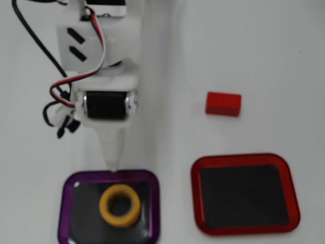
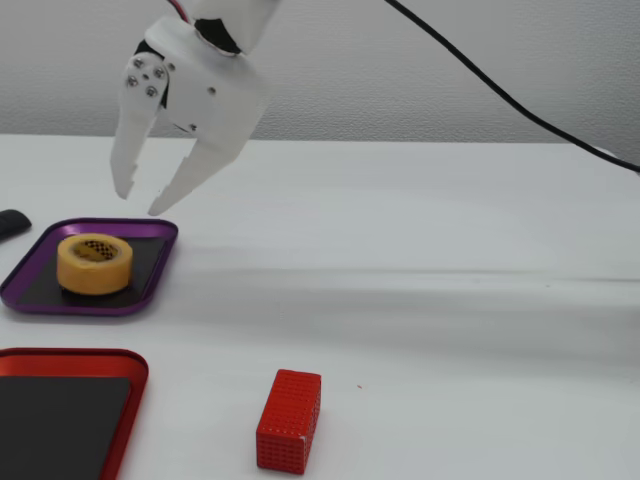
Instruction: Grasp a tape and put it in the right purple dish.
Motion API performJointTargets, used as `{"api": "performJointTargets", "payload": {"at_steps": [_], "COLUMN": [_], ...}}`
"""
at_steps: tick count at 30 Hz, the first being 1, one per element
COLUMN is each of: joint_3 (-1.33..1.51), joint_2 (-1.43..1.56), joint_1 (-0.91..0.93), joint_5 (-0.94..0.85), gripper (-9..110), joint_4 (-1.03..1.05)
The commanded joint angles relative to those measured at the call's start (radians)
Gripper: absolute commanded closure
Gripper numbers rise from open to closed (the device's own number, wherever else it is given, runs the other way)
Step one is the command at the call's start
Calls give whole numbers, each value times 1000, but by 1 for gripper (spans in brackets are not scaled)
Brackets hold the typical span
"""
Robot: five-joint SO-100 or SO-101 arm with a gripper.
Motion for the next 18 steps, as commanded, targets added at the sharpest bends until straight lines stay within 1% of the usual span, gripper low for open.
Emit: {"api": "performJointTargets", "payload": {"at_steps": [1, 5, 12, 15, 18], "joint_3": [-63, -121, -399, -457, -433], "joint_2": [20, 28, 146, 207, 282], "joint_1": [6, 5, -9, -9, 2], "joint_5": [0, 3, 18, 100, 206], "gripper": [94, 93, 93, 93, 93], "joint_4": [46, 135, 525, 672, 712]}}
